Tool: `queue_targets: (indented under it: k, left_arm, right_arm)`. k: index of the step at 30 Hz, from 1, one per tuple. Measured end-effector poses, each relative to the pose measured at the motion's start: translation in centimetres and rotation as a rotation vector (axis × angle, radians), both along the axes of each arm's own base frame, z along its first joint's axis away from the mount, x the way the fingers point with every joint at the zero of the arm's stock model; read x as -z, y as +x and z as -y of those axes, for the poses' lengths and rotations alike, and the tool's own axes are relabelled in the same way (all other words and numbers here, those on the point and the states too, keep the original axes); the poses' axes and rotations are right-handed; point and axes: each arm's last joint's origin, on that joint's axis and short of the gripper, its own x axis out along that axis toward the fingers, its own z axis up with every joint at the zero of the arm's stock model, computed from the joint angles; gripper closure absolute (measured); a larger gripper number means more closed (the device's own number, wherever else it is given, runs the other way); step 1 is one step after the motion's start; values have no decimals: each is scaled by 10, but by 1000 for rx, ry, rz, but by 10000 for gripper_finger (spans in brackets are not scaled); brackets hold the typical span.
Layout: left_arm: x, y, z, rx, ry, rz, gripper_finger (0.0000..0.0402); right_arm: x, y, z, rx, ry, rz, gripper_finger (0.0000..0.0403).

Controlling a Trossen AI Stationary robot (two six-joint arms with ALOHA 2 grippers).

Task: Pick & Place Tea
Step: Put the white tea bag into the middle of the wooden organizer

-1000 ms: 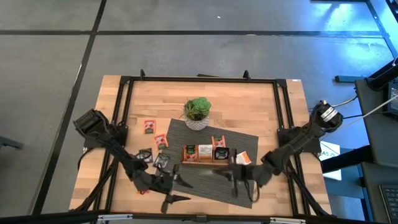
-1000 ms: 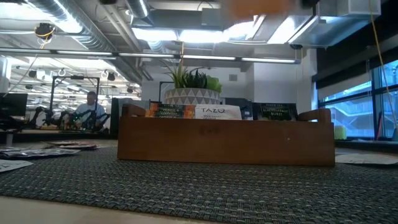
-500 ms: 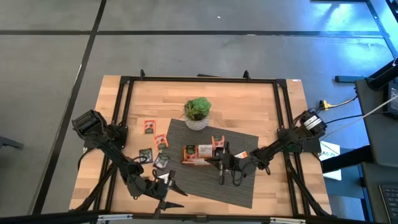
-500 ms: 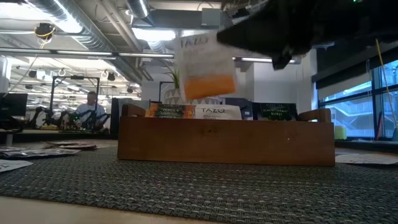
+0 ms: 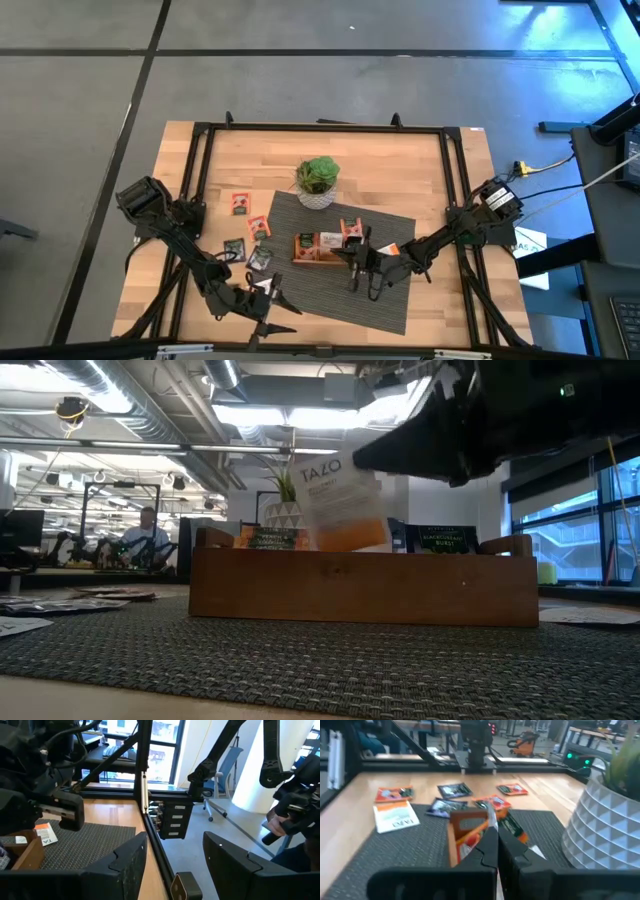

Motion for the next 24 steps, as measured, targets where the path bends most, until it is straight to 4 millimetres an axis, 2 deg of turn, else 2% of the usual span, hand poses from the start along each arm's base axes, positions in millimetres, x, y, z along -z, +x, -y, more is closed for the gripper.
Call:
queue_targets:
  k: [10,24]
  left_arm:
    - [0,0,0,-1,0,0,211]
    - [0,0,0,-3,-7,-2,212]
  right_arm:
    - [10,-3,2,26,-12,-82,399]
    - [10,-3,4,69,-90,-97,399]
